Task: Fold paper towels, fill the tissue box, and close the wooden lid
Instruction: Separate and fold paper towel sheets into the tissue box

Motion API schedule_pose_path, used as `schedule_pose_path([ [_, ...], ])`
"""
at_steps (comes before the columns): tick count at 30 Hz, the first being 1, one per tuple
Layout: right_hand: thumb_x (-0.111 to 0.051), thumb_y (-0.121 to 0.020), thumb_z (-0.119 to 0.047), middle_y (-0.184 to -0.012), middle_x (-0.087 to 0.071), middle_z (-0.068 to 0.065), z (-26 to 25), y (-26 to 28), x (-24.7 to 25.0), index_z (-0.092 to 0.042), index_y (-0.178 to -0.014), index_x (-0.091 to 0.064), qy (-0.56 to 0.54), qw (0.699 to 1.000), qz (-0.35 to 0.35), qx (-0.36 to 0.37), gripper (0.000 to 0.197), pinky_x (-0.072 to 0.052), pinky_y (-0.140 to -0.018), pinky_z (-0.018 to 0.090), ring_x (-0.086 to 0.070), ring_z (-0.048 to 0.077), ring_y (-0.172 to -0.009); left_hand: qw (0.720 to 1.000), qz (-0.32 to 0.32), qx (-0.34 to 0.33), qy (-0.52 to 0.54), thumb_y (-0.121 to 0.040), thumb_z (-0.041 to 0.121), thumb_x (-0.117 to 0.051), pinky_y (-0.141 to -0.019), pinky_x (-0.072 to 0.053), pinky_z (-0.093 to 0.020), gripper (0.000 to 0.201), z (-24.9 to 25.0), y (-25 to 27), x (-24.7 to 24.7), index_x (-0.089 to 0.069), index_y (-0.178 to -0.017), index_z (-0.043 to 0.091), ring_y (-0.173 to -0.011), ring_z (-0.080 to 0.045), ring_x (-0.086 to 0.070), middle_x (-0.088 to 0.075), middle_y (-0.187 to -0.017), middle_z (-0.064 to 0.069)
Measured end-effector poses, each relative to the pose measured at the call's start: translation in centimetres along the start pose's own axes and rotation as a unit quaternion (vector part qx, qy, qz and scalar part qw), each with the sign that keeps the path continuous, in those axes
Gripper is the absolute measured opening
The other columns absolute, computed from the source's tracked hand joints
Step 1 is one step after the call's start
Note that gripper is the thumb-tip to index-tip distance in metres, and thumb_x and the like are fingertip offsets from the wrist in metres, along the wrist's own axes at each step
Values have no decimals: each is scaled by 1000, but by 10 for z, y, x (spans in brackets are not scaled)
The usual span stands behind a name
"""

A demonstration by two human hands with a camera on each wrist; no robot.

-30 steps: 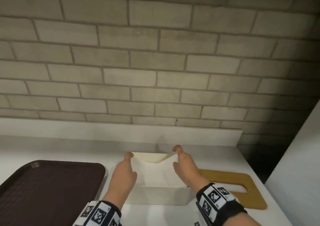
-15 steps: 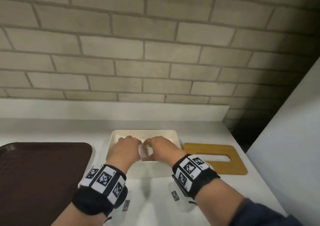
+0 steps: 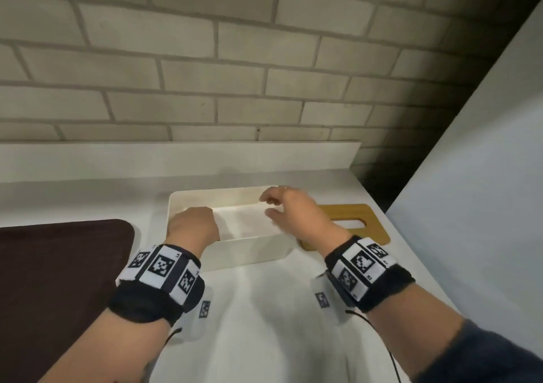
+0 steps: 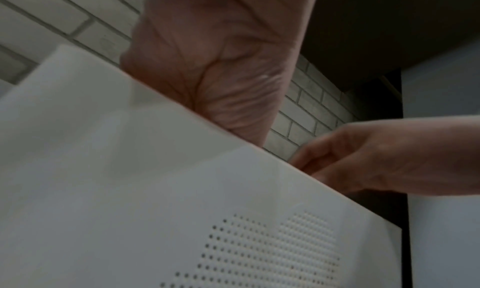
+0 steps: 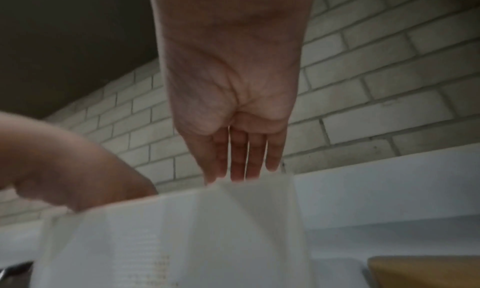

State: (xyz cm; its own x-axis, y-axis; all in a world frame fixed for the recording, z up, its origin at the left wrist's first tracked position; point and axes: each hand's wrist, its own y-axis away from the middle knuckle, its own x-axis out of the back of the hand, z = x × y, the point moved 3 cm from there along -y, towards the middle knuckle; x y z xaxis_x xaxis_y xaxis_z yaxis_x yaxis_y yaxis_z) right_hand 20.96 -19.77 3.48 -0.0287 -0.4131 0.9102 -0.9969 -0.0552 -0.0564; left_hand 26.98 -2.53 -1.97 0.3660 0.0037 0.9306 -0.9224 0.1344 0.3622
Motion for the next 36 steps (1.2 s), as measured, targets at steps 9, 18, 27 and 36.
schedule_pose_path([
  [9,-60,-83,-8,-99,-58,-8,83,120,1,-20,-100,-65,123,963,-224,-89,21,-41,-78,17,-47,5,-84,991,76,-36,103,-91,20,-51,-75,-41,-30,35,17,36,17,-53,-126,15,-112,-26,-56,-59,-122,-5],
  [18,-49,-81,2,-119,-53,-1,87,183,-18,-19,-125,-46,258,898,-336,118,49,-28,-83,32,-41,23,-105,932,216,-173,235,-94,31,-52,-90,-43,-30,40,65,108,22,-51,-134,26,-122,-20,-51,-55,-135,3],
  [27,-61,-66,-10,-85,-55,-9,106,195,-22,-27,-63,-43,275,889,-294,219,25,-43,-74,29,-52,16,-88,922,174,-174,298,-92,32,-57,-85,-36,-19,35,76,132,-11,-55,-127,33,-118,-9,-54,-60,-128,12],
  [36,-52,-80,10,-118,-50,8,101,198,-21,-24,-121,-48,203,901,-266,274,54,-44,-76,38,-53,29,-92,926,145,-169,304,-90,33,-60,-83,-38,-20,38,92,142,-28,-54,-127,38,-114,-8,-56,-60,-125,15],
])
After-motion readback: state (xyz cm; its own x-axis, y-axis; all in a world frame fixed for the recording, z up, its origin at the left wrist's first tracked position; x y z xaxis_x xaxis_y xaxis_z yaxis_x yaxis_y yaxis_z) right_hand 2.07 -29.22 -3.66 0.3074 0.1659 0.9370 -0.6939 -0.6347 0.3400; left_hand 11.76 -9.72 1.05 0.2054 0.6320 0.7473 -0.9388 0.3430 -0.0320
